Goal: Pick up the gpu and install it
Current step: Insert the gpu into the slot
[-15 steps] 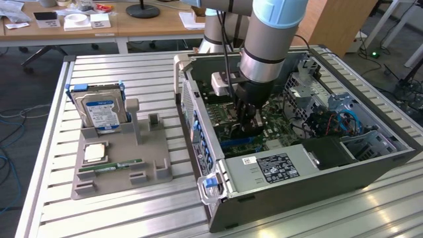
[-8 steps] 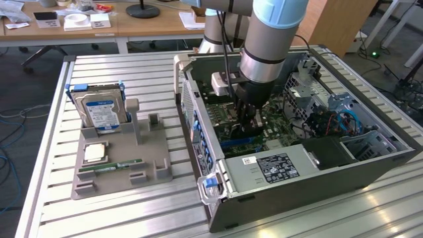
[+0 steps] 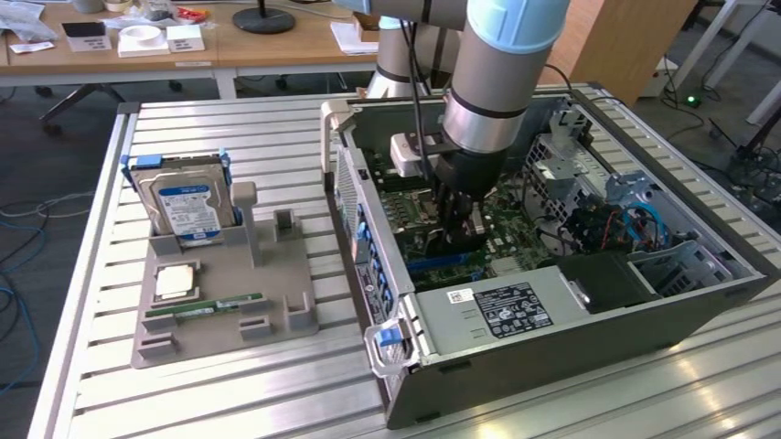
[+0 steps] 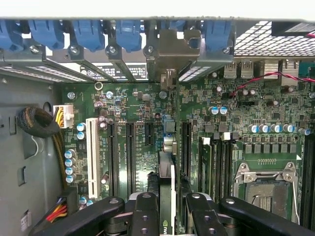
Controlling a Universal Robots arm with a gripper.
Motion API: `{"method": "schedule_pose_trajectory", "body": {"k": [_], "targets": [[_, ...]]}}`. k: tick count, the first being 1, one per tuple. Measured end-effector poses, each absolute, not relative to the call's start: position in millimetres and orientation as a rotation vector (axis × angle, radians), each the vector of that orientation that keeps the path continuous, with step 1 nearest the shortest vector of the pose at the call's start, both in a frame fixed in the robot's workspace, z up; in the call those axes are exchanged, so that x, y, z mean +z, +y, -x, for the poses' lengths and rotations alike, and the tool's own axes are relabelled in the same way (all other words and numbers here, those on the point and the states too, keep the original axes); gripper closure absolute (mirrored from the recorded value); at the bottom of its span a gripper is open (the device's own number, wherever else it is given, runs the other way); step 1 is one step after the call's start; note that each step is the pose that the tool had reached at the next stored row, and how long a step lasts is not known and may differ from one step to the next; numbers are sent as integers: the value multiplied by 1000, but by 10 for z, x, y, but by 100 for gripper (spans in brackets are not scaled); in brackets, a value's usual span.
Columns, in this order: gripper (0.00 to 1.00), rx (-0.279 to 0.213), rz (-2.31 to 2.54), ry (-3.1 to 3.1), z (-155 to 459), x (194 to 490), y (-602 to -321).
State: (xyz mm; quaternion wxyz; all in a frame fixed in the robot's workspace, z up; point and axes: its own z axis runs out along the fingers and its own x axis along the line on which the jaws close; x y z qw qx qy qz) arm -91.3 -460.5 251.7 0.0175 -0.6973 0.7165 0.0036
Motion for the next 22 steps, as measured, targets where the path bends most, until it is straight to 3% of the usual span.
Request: {"method": "schedule_pose_trajectory", "body": {"k": [22], "targets": [[74, 11, 2150, 2241, 913, 2477, -4605]]}}
